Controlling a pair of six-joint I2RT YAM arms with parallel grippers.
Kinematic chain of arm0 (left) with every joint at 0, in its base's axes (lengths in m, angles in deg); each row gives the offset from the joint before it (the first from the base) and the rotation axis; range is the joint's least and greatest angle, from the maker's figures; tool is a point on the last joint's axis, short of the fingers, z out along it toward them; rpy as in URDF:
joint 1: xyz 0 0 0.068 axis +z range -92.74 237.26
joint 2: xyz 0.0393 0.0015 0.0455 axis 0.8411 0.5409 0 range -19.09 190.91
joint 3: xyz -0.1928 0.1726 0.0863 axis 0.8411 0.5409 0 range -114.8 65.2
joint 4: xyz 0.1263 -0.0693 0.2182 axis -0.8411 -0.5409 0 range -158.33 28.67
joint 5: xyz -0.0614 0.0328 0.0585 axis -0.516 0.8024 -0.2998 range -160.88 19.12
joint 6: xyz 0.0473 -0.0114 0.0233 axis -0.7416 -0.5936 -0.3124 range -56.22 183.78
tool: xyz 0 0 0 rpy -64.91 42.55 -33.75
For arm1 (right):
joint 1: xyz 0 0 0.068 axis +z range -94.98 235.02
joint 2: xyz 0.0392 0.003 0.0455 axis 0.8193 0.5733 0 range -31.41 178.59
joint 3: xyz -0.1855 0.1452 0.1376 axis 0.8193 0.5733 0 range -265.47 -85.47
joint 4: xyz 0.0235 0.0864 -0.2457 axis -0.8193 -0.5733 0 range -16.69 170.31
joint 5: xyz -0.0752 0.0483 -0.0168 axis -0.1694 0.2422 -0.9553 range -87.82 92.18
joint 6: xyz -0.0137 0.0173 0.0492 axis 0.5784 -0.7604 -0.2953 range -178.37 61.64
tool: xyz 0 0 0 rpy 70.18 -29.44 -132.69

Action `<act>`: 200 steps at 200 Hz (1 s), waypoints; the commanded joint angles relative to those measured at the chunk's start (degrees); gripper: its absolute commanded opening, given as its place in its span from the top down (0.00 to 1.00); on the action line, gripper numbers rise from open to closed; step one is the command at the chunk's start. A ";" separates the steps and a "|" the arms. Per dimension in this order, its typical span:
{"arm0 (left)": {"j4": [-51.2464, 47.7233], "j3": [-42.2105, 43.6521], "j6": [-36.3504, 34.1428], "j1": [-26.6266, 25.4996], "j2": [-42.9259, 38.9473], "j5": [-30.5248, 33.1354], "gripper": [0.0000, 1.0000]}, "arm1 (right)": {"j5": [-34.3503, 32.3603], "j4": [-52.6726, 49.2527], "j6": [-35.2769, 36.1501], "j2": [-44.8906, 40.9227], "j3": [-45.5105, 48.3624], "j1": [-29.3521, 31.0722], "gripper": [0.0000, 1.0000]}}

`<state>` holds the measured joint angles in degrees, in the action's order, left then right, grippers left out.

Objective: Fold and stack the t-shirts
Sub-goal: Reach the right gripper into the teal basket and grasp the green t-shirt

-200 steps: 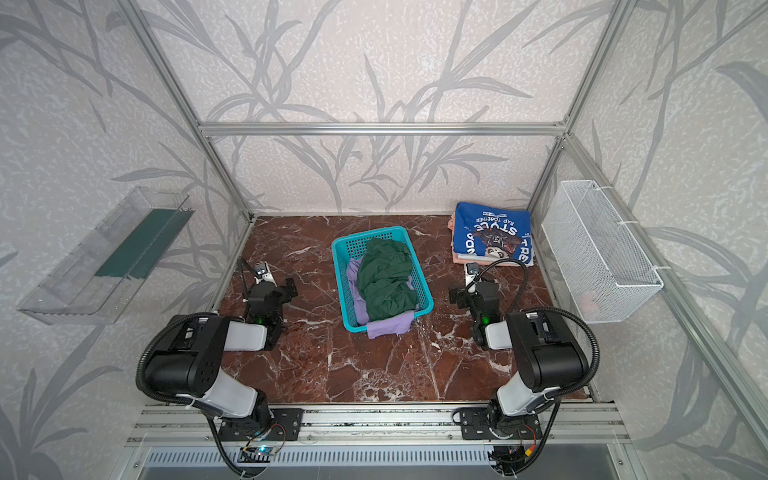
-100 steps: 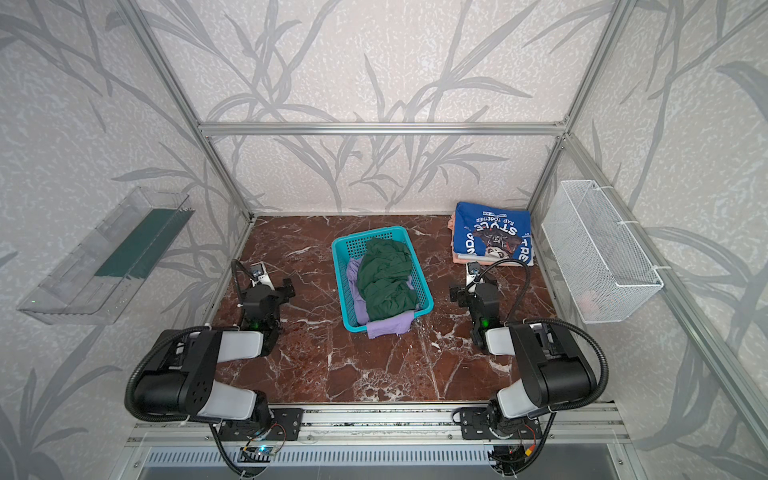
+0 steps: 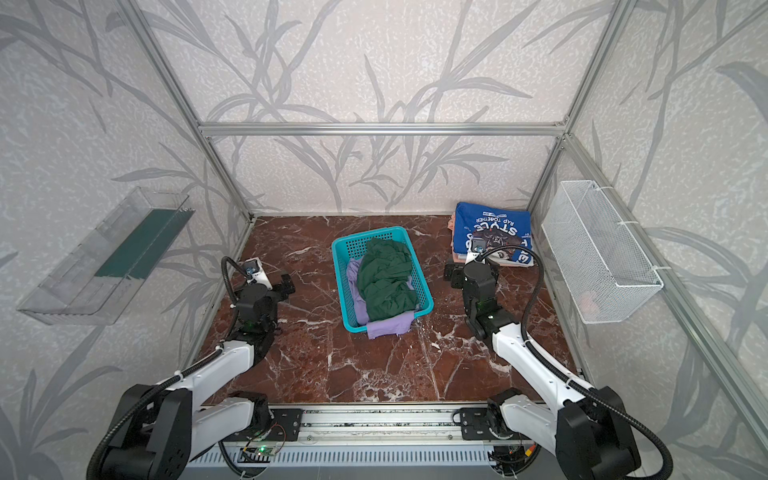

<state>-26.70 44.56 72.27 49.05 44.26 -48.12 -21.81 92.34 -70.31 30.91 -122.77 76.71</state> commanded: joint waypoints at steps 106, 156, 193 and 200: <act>-21.01 -7.86 16.19 -11.86 0.39 -9.93 0.01 | 12.38 -26.77 -14.71 25.98 -25.41 19.15 0.01; -22.23 -5.17 16.20 -12.21 -1.54 -9.82 0.01 | 14.12 -28.72 -18.28 39.39 -33.96 20.91 0.01; -21.41 -3.90 17.09 -12.27 -2.19 -11.34 0.01 | 10.62 -28.99 -16.22 45.58 -39.42 20.85 0.02; -21.61 -3.96 17.12 -12.27 -2.57 -11.31 0.01 | 10.31 -29.78 -16.27 46.65 -40.73 20.85 0.03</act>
<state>-47.75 40.08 88.03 37.00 43.46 -58.68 -9.24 64.74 -87.05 75.02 -159.03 97.41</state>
